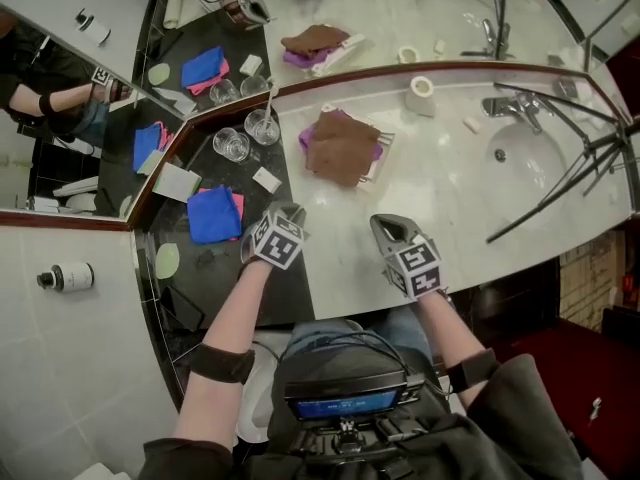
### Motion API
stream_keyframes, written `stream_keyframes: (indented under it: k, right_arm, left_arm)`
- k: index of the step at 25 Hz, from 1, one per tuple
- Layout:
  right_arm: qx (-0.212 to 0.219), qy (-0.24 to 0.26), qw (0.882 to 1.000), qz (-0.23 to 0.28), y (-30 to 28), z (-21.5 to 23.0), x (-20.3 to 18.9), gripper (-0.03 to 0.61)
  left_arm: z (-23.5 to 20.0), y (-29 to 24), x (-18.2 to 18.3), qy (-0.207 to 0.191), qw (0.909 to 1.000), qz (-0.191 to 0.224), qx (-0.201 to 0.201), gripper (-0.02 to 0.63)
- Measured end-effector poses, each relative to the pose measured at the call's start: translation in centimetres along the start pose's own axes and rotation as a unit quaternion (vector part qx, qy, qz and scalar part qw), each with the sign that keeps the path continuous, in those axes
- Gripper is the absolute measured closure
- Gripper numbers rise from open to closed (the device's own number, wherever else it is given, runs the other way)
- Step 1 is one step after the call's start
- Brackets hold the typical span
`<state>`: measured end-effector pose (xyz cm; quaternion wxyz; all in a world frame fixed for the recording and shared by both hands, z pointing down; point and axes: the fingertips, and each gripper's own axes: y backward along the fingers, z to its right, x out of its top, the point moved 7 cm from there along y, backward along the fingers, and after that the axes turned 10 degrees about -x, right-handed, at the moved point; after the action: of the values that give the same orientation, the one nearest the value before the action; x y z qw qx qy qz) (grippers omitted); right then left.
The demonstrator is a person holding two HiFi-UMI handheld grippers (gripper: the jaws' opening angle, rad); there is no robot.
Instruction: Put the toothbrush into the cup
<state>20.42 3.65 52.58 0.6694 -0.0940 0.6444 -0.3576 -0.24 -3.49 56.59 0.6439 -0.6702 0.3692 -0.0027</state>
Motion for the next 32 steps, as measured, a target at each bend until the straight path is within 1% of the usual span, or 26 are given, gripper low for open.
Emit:
stream_keyframes:
  k: [3,5,7,9,10,12,15,17,24,29,32]
  right_arm:
    - [0.012,0.018,1.000,0.012,-0.2,-0.4,1.6,0.561]
    - [0.021,0.029,0.999,0.019,-0.4,-0.8,2.5,0.561]
    - [0.031,0.041,0.998,0.025,-0.6,-1.2,3.4,0.561]
    - [0.042,0.051,0.997,0.027,-0.8,-1.8,4.3,0.561]
    - [0.047,0.056,0.997,0.028,-0.9,-2.0,4.7,0.561]
    - [0.059,0.064,0.996,0.030,-1.0,-2.6,5.4,0.561]
    - [0.080,0.075,0.993,0.032,-1.4,-3.6,6.3,0.560]
    - [0.092,0.081,0.992,0.031,-1.6,-4.4,6.6,0.560]
    - [0.128,0.101,0.986,0.035,-1.9,-6.9,7.6,0.560]
    - [0.138,0.108,0.984,0.033,-2.1,-7.7,7.4,0.561]
    - [0.151,0.109,0.982,0.031,-2.3,-8.7,8.0,0.560]
  left_arm:
    - [0.5,2.6,0.2,0.021,0.9987,0.041,0.022,0.598]
    - [0.9,4.3,0.3,0.030,0.9962,0.073,0.036,0.598]
    - [1.5,6.1,0.4,0.035,0.9923,0.108,0.050,0.598]
    - [2.1,8.0,0.4,0.041,0.9860,0.149,0.063,0.600]
    - [2.4,8.9,0.3,0.048,0.9816,0.171,0.070,0.600]
    - [2.8,10.5,-0.1,0.068,0.9700,0.218,0.084,0.600]
    - [3.1,12.5,-1.0,0.091,0.9484,0.280,0.119,0.600]
    - [3.4,13.4,-1.6,0.097,0.9357,0.309,0.141,0.601]
    - [5.2,15.8,-2.3,0.108,0.9017,0.375,0.187,0.601]
    - [4.9,16.2,-3.3,0.120,0.8890,0.391,0.205,0.600]
    - [4.0,16.4,-3.4,0.129,0.8846,0.396,0.210,0.600]
